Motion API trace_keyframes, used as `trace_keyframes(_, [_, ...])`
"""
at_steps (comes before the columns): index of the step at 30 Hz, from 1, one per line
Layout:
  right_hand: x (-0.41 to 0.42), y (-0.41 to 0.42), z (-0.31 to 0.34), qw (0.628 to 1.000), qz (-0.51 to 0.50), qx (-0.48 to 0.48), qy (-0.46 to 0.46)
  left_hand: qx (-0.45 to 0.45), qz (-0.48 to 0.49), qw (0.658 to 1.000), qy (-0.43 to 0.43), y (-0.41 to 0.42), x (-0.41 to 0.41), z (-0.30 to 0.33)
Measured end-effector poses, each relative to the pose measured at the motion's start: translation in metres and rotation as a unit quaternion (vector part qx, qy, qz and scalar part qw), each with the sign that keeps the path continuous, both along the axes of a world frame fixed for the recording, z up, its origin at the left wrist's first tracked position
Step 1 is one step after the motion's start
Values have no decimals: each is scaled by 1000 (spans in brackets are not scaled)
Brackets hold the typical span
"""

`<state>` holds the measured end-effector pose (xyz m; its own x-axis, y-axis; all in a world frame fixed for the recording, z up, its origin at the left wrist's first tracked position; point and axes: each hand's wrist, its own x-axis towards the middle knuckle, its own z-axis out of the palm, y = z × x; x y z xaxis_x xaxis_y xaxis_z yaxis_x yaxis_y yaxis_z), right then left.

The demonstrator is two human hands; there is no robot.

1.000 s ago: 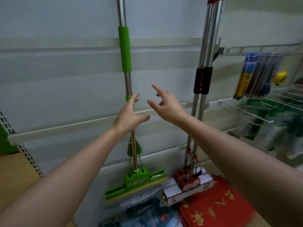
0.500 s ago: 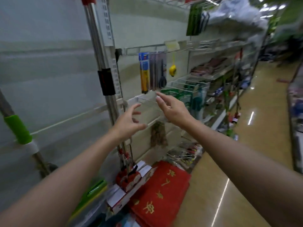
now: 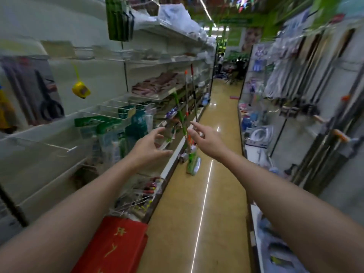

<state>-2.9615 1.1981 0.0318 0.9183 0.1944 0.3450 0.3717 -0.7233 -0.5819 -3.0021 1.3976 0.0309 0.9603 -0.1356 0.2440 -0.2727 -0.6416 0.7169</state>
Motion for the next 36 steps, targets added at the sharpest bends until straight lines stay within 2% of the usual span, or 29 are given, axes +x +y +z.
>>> trace_keyframes(6, [51, -59, -18, 997, -28, 46, 49, 0, -33, 999, 13, -58, 81, -21])
trace_keyframes(12, [134, -80, -45, 993, -30, 37, 105, 41, -53, 995, 80, -78, 182, -60])
trace_keyframes(18, [255, -82, -45, 993, -46, 6, 111, -64, -42, 988, 135, -80, 305, -65])
trace_keyframes(20, [300, -83, -41, 990, -63, -13, 123, -67, -47, 986, 145, -80, 347, -62])
trace_keyframes(24, [377, -84, -43, 991, -57, 11, 124, -76, -48, 986, 144, -89, 428, -54])
trace_keyframes(36, [627, -151, -90, 984, 34, 20, 172, -130, 13, 981, 144, -170, 639, -92])
